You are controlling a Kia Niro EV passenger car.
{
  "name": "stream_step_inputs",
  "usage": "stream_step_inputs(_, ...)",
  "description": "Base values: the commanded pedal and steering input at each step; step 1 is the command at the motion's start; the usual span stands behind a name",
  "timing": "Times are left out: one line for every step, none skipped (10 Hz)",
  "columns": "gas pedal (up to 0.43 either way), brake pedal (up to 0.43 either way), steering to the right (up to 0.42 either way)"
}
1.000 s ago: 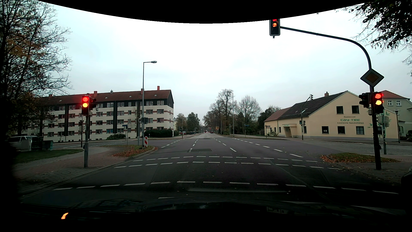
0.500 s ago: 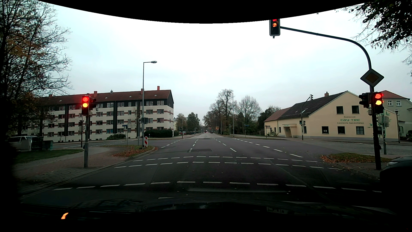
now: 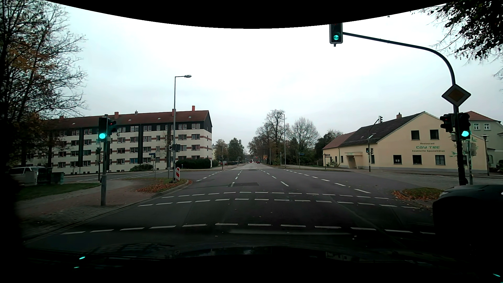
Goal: Follow the waypoints while adhering to traffic rules and regulations
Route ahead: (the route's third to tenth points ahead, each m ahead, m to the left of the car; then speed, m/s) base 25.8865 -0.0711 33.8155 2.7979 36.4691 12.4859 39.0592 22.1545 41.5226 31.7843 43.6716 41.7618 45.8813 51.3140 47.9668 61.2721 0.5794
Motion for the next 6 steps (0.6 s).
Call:
stream_step_inputs(0.228, 0.0, -0.004)
stream_step_inputs(0.248, 0.0, -0.004)
stream_step_inputs(0.28, 0.0, -0.004)
stream_step_inputs(0.319, 0.0, -0.004)
stream_step_inputs(0.331, 0.0, -0.004)
stream_step_inputs(0.358, 0.0, -0.004)
